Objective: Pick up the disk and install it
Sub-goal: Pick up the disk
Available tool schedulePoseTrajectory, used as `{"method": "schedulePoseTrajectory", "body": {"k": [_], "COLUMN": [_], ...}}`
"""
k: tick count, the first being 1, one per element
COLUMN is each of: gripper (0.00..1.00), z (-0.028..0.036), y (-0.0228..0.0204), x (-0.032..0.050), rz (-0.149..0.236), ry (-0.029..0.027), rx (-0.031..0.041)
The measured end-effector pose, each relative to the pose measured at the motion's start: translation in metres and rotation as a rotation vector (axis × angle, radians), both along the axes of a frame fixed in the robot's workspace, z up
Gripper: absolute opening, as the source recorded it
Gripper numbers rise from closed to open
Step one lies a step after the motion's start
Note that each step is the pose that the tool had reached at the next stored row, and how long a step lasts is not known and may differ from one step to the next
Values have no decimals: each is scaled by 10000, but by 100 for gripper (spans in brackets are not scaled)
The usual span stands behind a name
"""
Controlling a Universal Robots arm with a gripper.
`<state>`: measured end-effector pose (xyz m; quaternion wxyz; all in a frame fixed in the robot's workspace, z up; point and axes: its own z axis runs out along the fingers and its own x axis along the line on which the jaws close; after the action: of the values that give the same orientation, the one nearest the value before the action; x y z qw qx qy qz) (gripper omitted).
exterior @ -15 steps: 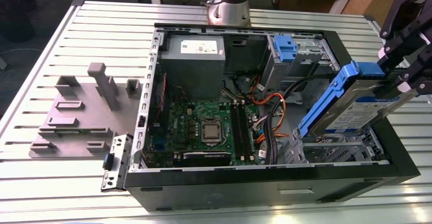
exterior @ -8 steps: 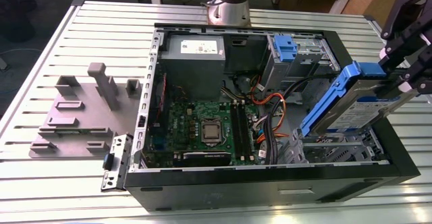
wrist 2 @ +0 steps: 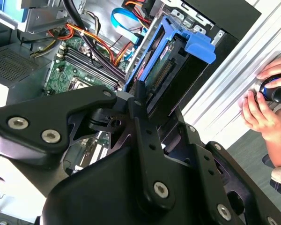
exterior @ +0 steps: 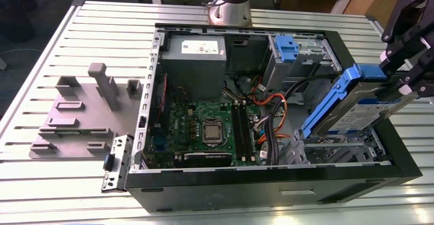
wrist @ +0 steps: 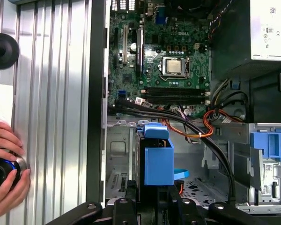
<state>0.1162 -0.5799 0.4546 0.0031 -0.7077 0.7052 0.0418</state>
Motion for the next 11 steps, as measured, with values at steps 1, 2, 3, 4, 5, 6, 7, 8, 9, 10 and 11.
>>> {"method": "schedulePoseTrajectory", "body": {"k": [1, 2, 3, 4, 5, 6, 7, 8, 9, 10, 11], "gripper": [35, 35, 35, 35, 35, 35, 35, 35, 35, 35, 35], "z": [-8, -17, -21, -21, -21, -21, -24, -33, -43, -52, -61], "y": [0, 0, 0, 0, 0, 0, 0, 0, 0, 0, 0], "x": [0, 0, 0, 0, 0, 0, 0, 0, 0, 0, 0], "rz": [-1, -1, -1, -1, -1, -1, -1, -1, -1, 0, 0], "ry": [0, 0, 0, 0, 0, 0, 0, 0, 0, 0, 0], "rx": [0, 1, 1, 0, 0, -1, 1, 2, 1, 0, 0]}}
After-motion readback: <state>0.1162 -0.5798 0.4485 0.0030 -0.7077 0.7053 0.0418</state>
